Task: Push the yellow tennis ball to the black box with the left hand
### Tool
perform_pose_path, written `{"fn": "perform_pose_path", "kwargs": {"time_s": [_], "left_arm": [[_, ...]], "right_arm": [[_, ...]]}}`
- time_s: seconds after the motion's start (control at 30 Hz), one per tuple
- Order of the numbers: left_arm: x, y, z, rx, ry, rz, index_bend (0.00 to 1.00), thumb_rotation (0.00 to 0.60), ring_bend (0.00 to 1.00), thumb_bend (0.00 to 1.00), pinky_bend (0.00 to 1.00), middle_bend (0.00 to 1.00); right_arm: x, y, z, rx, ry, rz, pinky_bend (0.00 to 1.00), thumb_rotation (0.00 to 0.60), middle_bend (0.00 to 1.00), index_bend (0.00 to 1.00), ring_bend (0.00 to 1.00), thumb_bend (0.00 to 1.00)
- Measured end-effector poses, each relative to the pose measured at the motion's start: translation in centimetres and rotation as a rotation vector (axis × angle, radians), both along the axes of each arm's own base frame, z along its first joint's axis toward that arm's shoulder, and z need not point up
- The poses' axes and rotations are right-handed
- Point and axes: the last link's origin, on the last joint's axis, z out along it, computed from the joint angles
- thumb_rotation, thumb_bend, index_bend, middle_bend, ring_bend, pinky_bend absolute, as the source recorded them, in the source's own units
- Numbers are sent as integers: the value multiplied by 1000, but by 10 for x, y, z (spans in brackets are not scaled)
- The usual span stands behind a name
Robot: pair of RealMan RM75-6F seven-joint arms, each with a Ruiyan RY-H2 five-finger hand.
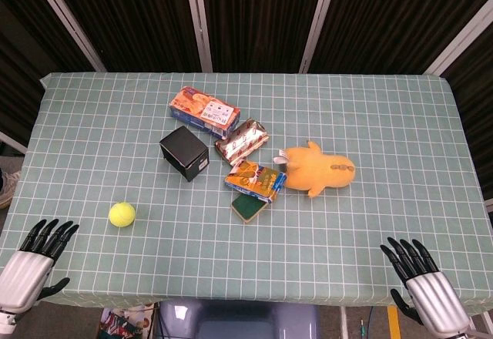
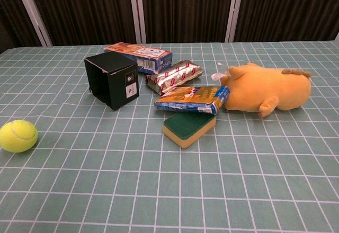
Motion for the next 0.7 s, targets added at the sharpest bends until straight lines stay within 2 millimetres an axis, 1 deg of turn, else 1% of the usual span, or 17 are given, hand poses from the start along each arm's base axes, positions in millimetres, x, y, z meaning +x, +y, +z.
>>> {"fn": "perform_pose_path", "kwargs": {"time_s": [0.27, 0.33, 0.37, 0.4, 0.47, 0.5, 0.57, 0.7], "left_arm": [[0, 1, -5, -8, 12, 1, 41, 600, 1, 104, 2, 73], [1, 3, -9, -19, 13, -8, 153, 600, 96, 131, 105, 178], [2, 5, -12, -29, 15, -22, 282, 600, 226, 163, 247, 313], [3, 7, -14, -37, 17, -34, 417, 600, 382, 200, 413, 463], [4, 13, -18, -38, 19, -65, 542, 600, 550, 243, 591, 606], [4, 16, -19, -31, 22, -81, 562, 600, 583, 254, 621, 623], [2, 22, -21, -9, 41, -115, 573, 600, 600, 256, 626, 626], [-9, 36, -24, 16, 105, -151, 576, 600, 668, 255, 663, 679]], "right_arm": [[0, 0, 0, 14, -10, 0, 0, 600, 0, 0, 0, 428], [0, -1, 0, 15, -18, -4, 0, 600, 0, 0, 0, 428], [0, -2, 1, 14, -24, -5, 0, 600, 0, 0, 0, 428], [0, -4, 1, 13, -32, -6, 0, 600, 0, 0, 0, 428], [-1, -6, 2, 11, -40, -12, 0, 600, 0, 0, 0, 428], [-2, -9, 3, 11, -42, -18, 0, 600, 0, 0, 0, 428], [-4, -12, 3, 12, -50, -29, 0, 600, 0, 0, 0, 428], [-9, -22, 7, 10, -64, -56, 0, 600, 0, 0, 0, 428]]}}
